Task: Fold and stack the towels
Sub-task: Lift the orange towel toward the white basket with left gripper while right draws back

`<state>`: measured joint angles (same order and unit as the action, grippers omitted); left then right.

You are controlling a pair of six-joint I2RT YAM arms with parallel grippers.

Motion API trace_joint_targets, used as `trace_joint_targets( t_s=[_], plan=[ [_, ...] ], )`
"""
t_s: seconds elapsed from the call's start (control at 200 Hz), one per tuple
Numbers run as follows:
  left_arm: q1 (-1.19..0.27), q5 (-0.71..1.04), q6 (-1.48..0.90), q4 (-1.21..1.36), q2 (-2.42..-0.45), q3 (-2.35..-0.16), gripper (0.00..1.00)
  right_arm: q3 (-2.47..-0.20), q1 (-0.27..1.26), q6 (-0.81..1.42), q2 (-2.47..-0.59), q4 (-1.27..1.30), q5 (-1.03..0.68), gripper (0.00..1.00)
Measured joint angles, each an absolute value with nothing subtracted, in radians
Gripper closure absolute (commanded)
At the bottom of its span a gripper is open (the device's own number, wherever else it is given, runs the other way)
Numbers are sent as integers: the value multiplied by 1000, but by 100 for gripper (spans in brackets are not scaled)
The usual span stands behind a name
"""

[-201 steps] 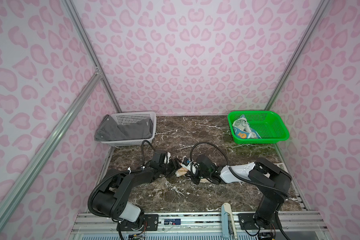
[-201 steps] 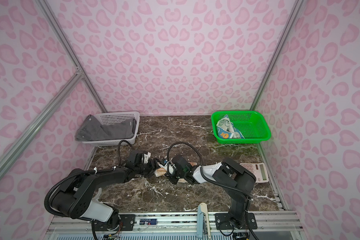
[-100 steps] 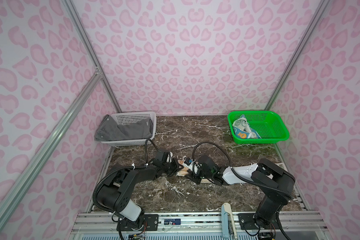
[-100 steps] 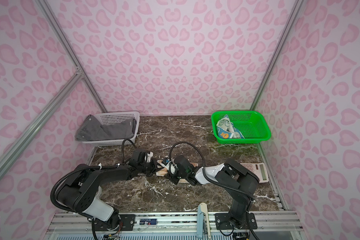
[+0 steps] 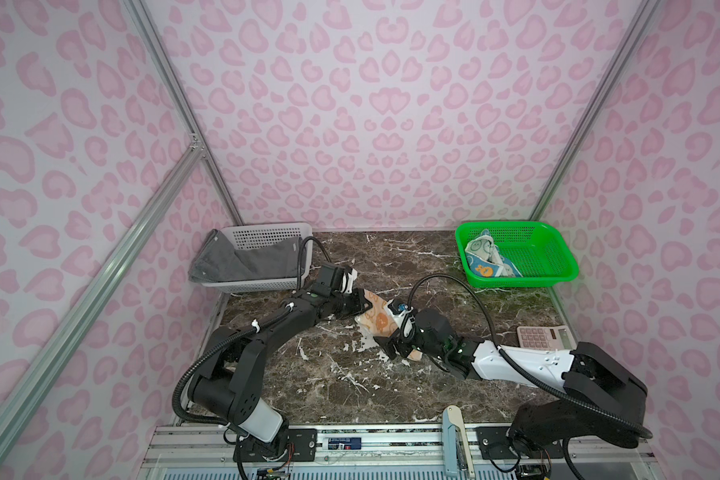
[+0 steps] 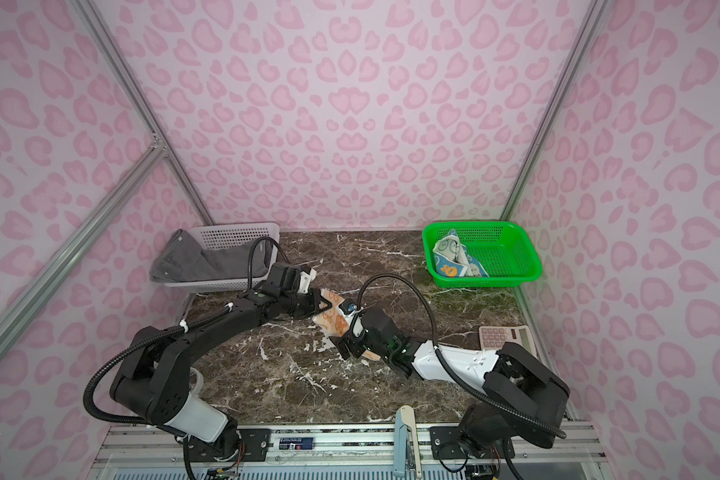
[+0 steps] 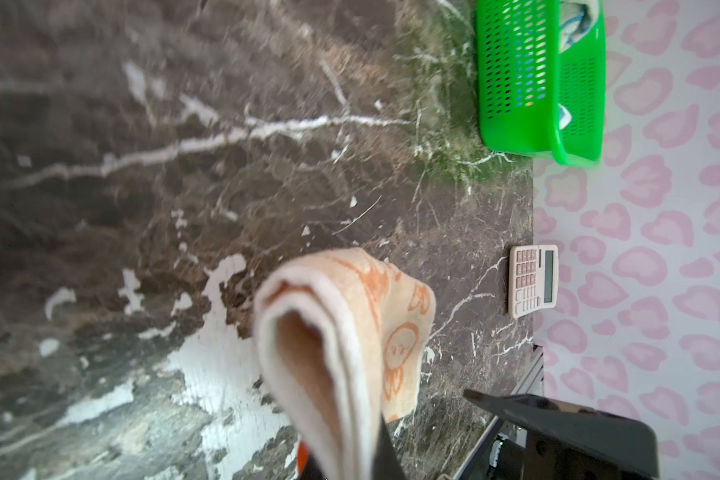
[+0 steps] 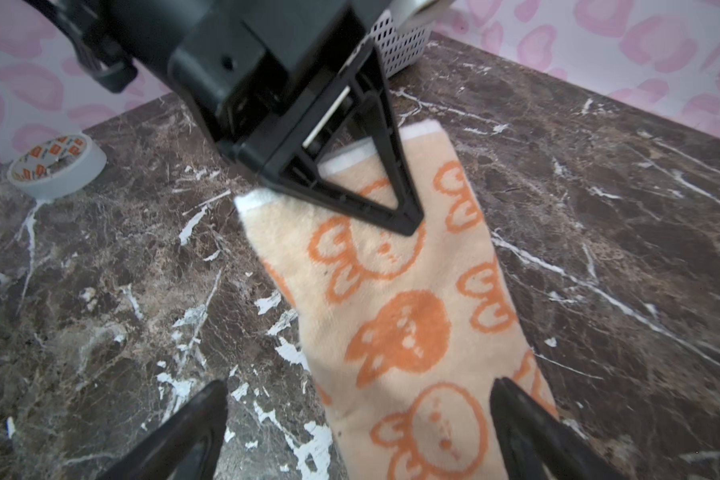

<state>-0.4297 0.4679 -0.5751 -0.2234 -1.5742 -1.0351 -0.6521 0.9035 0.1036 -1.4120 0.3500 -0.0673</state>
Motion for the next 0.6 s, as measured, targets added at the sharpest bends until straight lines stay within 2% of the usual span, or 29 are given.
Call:
trace_joint_targets(
  t_s=[0.245,0.6],
  plan=[
    [-358,367,-314,-500,-1612,-1335,96,-643,920,142,-1346,350,-26,1],
    [-145,306,-134,-639,-1700,-1654,97,-685,931,123,-1353,306,28,1]
  ],
)
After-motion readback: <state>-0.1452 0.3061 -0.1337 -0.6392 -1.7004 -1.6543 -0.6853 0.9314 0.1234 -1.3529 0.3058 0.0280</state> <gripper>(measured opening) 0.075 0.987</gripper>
